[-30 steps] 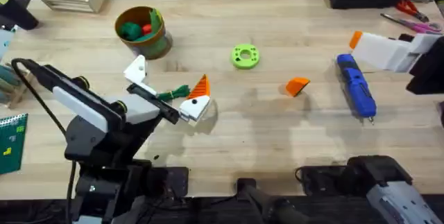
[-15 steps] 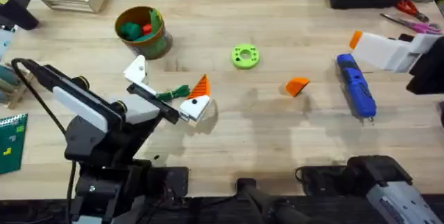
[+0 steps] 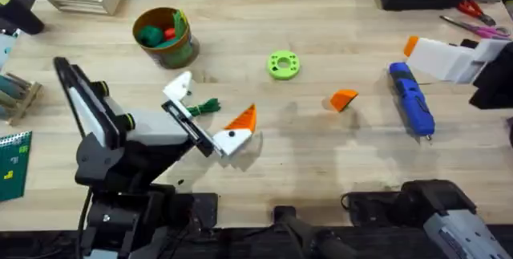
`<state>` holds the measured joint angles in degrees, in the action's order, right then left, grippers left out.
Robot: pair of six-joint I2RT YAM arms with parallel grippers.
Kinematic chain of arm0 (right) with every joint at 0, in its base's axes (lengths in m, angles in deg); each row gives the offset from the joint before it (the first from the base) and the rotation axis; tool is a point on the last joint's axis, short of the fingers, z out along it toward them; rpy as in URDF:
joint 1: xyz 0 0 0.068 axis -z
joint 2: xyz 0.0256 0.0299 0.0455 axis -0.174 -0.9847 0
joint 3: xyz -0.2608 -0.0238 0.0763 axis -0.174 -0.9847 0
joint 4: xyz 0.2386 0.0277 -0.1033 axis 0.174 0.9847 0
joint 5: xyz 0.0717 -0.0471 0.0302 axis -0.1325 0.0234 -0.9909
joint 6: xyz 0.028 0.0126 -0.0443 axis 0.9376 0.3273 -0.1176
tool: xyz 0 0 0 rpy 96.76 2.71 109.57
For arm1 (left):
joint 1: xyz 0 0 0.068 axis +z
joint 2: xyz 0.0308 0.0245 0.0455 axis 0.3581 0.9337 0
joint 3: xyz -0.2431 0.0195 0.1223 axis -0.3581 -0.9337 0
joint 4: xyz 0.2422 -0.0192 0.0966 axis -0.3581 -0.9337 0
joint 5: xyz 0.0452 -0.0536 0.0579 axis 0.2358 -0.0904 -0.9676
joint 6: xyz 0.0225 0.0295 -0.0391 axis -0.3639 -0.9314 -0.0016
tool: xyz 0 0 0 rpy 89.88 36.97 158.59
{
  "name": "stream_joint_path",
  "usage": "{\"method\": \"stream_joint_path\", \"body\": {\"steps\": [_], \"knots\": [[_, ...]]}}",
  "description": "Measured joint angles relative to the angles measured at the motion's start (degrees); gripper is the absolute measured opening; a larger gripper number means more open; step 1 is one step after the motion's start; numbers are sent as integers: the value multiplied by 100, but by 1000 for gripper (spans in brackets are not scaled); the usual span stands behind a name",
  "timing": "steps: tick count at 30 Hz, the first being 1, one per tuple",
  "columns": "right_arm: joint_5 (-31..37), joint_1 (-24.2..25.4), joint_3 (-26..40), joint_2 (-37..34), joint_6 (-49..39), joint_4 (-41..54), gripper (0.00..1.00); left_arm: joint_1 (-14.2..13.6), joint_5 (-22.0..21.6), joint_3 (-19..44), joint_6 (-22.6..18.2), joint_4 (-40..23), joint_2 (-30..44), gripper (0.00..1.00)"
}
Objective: Pick up the gripper from the table and insert it into the empty holder that is missing its gripper. Then pick up a screw, insert it into the mounting hole, and use the screwdriver to tighten it. Finally, clean up the table by picking up the vegetable and placing it into the bucket.
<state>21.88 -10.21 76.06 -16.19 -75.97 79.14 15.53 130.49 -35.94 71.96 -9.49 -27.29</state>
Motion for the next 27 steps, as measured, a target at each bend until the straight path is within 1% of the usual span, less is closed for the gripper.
{"method": "stream_joint_path", "body": {"steps": [6, 7, 9, 16, 19, 21, 24, 27], "knots": [[0, 0, 0, 0, 0, 0, 984, 0, 825, 0, 135, -52, -2, 987], [0, 0, 0, 0, 0, 0, 984, 0, 1086, 0, 159, -76, -2, 987], [0, 0, 0, 0, 0, 0, 984, 0, 1196, 0, 177, -90, -1, 987], [0, 0, 0, 0, 2, 0, 984, 0, 1344, 0, 179, -106, -1, 987], [-61, 0, 2, -11, -17, 235, 984, 0, 1360, 0, 179, -109, 0, 987], [-212, -2, 10, -69, -188, 381, 985, 0, 1360, 0, 179, -109, -2, 987], [-392, -83, 56, -412, -530, 841, 985, 0, 1360, 0, 179, -109, 0, 987], [-450, -374, 138, -988, -864, 1305, 985, 0, 1360, 0, 179, -109, 0, 987]]}}
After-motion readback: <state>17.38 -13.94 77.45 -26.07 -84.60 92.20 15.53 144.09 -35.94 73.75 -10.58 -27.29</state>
